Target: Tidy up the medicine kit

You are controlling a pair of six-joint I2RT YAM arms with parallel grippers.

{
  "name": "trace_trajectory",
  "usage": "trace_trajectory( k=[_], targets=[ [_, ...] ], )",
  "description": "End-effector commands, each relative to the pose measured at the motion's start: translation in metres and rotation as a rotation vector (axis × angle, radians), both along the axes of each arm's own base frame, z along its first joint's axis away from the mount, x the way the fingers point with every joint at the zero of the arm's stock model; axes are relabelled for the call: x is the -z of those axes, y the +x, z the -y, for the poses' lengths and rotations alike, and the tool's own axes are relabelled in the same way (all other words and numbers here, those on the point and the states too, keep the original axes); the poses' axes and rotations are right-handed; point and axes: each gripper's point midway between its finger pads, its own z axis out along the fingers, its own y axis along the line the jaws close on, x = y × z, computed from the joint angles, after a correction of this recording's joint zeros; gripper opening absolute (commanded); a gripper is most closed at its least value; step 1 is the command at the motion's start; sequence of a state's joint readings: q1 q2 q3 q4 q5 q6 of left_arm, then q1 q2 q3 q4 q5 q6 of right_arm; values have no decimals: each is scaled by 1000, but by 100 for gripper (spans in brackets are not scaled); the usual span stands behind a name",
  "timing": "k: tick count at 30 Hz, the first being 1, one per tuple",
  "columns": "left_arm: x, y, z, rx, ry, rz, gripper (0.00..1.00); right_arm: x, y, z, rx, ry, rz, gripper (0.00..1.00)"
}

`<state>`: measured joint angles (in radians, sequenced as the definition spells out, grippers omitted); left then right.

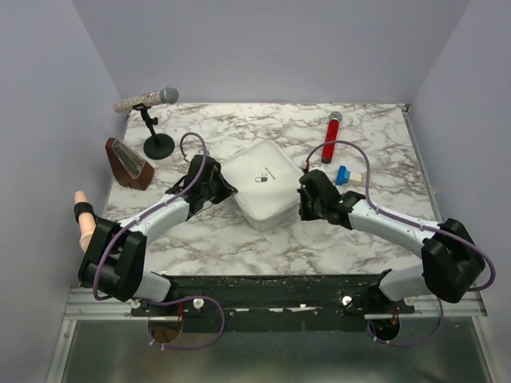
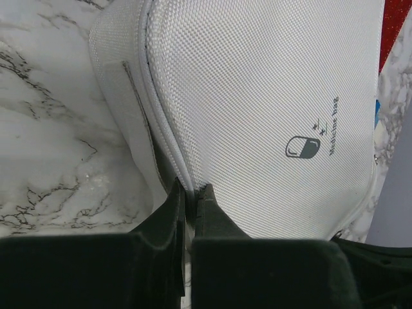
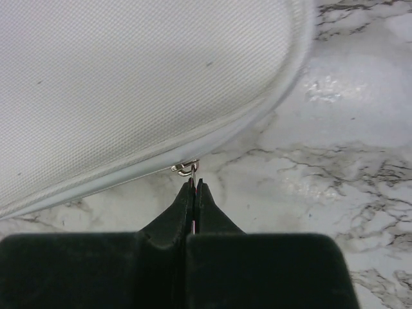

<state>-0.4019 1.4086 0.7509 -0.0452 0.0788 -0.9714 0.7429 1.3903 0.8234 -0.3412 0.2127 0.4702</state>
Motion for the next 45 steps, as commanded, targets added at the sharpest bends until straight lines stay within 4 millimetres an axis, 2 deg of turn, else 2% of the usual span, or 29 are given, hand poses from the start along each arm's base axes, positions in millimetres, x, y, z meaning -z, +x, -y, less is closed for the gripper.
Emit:
trace_trajectory(
  k=[1,9,15,19,23,25,29,31,33,34,36,37,41,45],
  targets=[
    [43,-10,-67,-28,344,-84,0,6,5,37,85,-58,-63,1],
    [45,-5,-77,24,442,-103,0,14,41,63,204,-46,-82,1],
    [51,-4,-83,36,492,-121,0,18,67,80,284,-114,-31,1],
    [56,-4,-90,34,542,-135,0,12,85,99,355,-202,66,1],
    [54,-3,-93,36,586,-125,0,-4,102,110,391,-228,158,1],
    [52,-1,-95,44,611,-120,0,-15,109,107,372,-199,211,1],
    [46,8,-99,56,665,-126,0,-24,107,81,225,-110,207,1],
    [40,13,-98,49,662,-127,12,-18,99,78,204,-87,181,1],
    [34,17,-92,54,631,-101,17,-15,95,82,217,-95,175,1],
    [31,19,-89,55,614,-84,16,-14,95,85,221,-111,181,1],
    [29,19,-87,64,603,-66,2,-14,100,90,228,-150,196,1],
    [30,19,-87,70,606,-68,0,-16,102,90,224,-157,201,2],
    [36,15,-87,88,613,-78,0,-34,120,88,197,-181,267,6],
    [38,16,-88,94,620,-71,0,-38,136,83,181,-203,264,6]
  ],
)
